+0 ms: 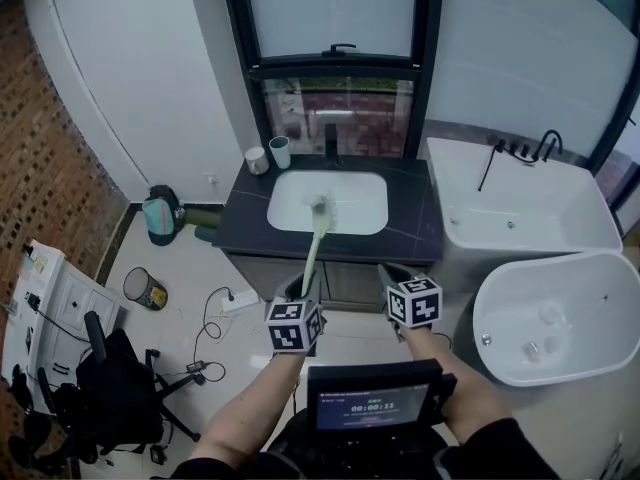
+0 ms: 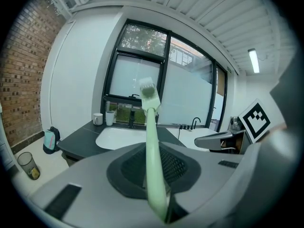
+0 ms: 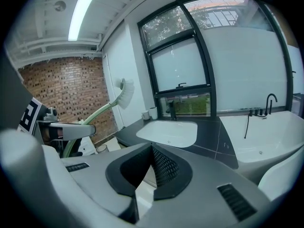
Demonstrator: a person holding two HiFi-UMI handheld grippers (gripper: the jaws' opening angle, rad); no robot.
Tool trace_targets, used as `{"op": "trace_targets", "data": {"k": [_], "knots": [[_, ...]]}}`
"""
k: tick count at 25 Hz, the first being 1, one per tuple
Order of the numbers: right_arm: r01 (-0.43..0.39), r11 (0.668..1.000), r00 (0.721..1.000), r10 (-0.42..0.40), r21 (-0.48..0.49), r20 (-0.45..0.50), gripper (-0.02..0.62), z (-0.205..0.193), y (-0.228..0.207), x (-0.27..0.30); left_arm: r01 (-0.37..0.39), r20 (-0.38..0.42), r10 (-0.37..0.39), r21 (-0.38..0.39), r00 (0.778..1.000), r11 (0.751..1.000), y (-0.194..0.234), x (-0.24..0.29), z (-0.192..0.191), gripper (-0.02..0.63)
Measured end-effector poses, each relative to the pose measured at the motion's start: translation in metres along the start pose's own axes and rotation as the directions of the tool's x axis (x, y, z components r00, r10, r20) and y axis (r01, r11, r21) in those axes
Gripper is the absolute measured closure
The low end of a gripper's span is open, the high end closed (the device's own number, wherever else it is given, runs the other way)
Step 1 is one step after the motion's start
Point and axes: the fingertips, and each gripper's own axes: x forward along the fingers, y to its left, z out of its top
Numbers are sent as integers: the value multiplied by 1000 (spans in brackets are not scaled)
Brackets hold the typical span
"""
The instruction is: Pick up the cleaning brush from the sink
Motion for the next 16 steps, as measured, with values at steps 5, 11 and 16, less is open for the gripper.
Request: {"op": "trace_targets", "data": {"k": [5,11,16], "knots": [[-5,1000,1000,5,-27,13,623,4,5,-1,-3,8,3,3,1000,1000,0,1,3,549],[16,1000,1000,-16,-26,18,623,1,13,-16,11,12,-11,4,1000,1000,-4,-14,3,549],[31,999,999,-30,-20,21,623,1,7,-20,10,10,-10,7,1000,1000,-7,-14,3,549]]}}
